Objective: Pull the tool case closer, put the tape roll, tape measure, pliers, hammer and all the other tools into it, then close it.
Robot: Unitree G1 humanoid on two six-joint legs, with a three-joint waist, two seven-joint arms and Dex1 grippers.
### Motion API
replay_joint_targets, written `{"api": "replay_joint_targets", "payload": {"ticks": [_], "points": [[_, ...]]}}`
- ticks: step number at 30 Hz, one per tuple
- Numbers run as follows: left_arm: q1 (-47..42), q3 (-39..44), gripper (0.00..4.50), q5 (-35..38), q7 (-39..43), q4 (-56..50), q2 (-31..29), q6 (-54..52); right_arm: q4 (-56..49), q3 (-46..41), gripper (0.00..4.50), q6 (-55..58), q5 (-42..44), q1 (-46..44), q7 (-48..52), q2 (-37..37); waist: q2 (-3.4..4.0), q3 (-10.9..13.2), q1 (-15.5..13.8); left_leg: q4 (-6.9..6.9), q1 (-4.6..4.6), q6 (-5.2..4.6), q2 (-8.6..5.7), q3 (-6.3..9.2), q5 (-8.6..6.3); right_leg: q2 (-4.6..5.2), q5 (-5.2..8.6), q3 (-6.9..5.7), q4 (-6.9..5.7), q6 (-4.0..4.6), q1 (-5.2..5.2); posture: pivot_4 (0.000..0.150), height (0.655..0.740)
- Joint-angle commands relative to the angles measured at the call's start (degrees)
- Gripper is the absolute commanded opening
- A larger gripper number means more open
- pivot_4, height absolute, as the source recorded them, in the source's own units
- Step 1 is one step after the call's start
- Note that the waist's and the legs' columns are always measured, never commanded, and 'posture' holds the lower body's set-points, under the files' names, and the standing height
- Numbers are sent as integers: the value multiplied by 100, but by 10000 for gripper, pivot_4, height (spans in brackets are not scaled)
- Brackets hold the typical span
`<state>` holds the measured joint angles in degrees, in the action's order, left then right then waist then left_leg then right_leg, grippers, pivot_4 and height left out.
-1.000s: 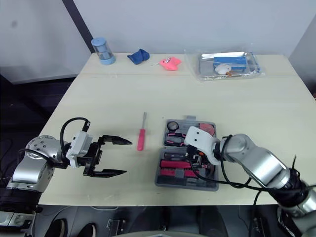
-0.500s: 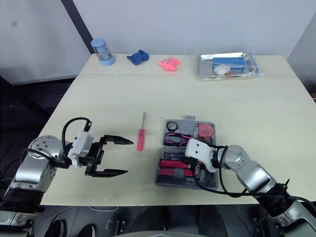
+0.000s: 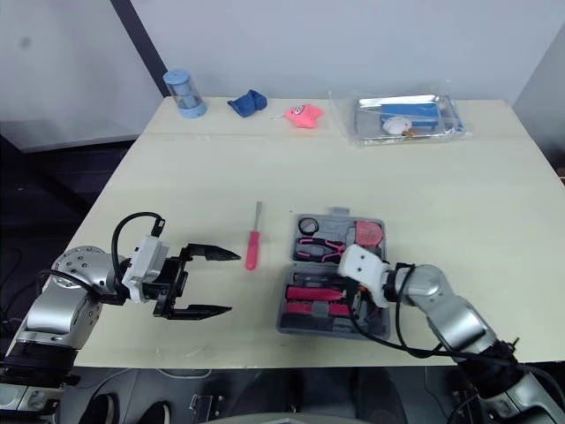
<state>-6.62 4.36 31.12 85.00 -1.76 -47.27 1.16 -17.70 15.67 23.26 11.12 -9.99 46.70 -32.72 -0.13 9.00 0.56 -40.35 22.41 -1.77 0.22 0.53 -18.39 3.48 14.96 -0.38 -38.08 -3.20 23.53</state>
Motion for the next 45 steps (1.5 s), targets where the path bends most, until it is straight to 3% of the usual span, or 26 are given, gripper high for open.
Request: {"api": "replay_joint_targets", "payload": {"ticks": [1,5,13,20,23,34,39,45], "points": [[242,400,45000,198,-294,-172,28,-160,-380,-1052,789,-459,474,544,-234,58,0,0,1,0,-1,0,0,-1,0,2,0,1,0,0,-1,1500,7400],[584,759,45000,185,-790,-73,184,-241,-408,-2076,789,-809,855,1399,-200,-2,0,0,3,1,-1,0,0,-2,0,1,0,2,-1,0,-1,1500,7400],[1308,1633,45000,57,-2196,242,800,-381,957,-4420,789,-1833,1422,2807,-190,116,0,-2,-11,8,-37,-25,1,-14,-14,4,-1,14,-3,-2,-25,1500,7400],[1890,2019,45000,-186,-2775,753,1072,-171,1771,-5420,28556,-2503,1745,3404,-88,294,8,-8,9,16,-78,-29,6,-17,-17,4,0,18,1,0,-61,1500,7400],[1960,2065,45000,-287,-2870,963,1102,-80,2007,-5469,43524,-2603,1750,3514,-57,334,6,-8,2,16,-76,-30,6,-16,-18,8,0,18,4,0,-63,1500,7400],[1645,1849,45000,-165,-3470,418,1235,-773,1452,-5272,44332,-2404,2024,3409,36,266,29,-24,1,16,-81,-29,6,-10,-17,44,0,25,4,1,-76,1500,7400],[1280,1254,45000,-320,-4580,-562,1629,-1851,6,-4775,44332,-1501,2681,3379,358,-129,36,-27,-2,16,-80,-30,6,-8,-18,49,-1,24,4,-1,-77,1500,7400],[1013,792,45000,-502,-5981,-1614,2222,-2907,-1119,-4176,44332,-727,3162,2740,351,-660,24,-33,-13,14,-77,-27,5,4,-16,45,-1,18,6,-1,-79,1500,7400]]}}
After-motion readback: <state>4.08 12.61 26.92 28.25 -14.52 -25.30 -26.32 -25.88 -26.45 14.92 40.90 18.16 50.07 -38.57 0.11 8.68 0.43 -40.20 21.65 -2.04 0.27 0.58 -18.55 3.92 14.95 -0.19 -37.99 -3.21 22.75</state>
